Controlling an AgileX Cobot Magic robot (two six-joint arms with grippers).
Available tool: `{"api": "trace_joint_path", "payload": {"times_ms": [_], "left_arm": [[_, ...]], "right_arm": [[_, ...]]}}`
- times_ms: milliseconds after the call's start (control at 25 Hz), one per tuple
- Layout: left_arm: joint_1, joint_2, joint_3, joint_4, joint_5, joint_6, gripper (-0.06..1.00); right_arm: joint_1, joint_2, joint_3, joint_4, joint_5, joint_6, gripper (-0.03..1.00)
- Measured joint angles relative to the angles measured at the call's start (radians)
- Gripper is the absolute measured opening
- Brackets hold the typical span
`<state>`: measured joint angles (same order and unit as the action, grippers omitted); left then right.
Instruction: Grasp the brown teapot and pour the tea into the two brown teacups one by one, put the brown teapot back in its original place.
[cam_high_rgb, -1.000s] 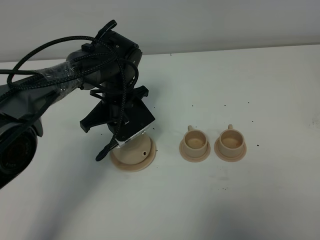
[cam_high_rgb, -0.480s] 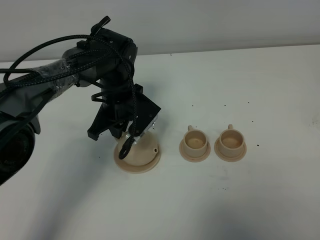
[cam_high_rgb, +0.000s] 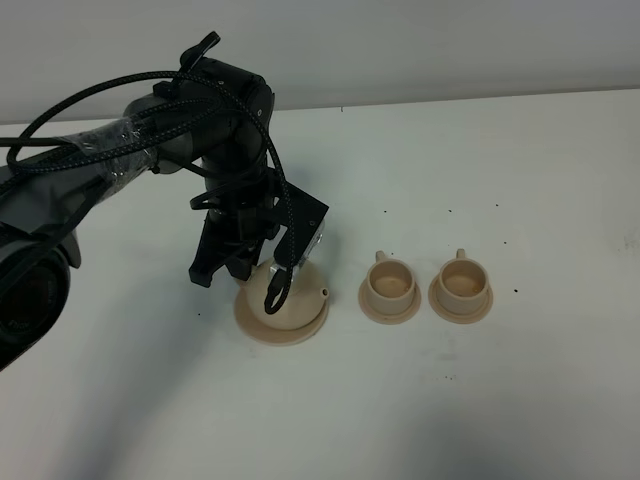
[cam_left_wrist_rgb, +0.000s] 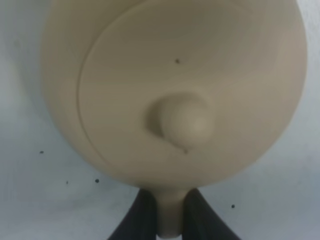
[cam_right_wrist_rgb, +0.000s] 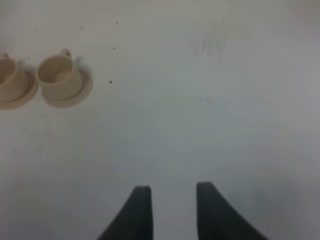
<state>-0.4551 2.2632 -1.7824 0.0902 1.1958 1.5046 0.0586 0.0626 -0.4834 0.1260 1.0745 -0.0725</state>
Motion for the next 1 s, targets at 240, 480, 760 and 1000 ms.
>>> {"api": "trace_joint_path", "payload": {"times_ms": [240, 480, 760, 1000], "left_arm": [[0.0, -0.007, 0.0, -0.009, 0.0, -0.004, 0.13], [-0.002, -0.031, 0.0, -0.015, 0.0, -0.014, 0.13], [-0.002, -0.046, 0.0, -0.011, 0.0, -0.018, 0.13], [-0.002, -0.071, 0.0, -0.011, 0.0, -0.023, 0.13]], "right_arm": [[0.0, 0.0, 0.0, 0.0, 0.0, 0.0, 0.23], [0.0, 0.0, 0.0, 0.0, 0.0, 0.0, 0.23], [0.0, 0.0, 0.0, 0.0, 0.0, 0.0, 0.23], [0.0, 0.0, 0.0, 0.0, 0.0, 0.0, 0.23]]}}
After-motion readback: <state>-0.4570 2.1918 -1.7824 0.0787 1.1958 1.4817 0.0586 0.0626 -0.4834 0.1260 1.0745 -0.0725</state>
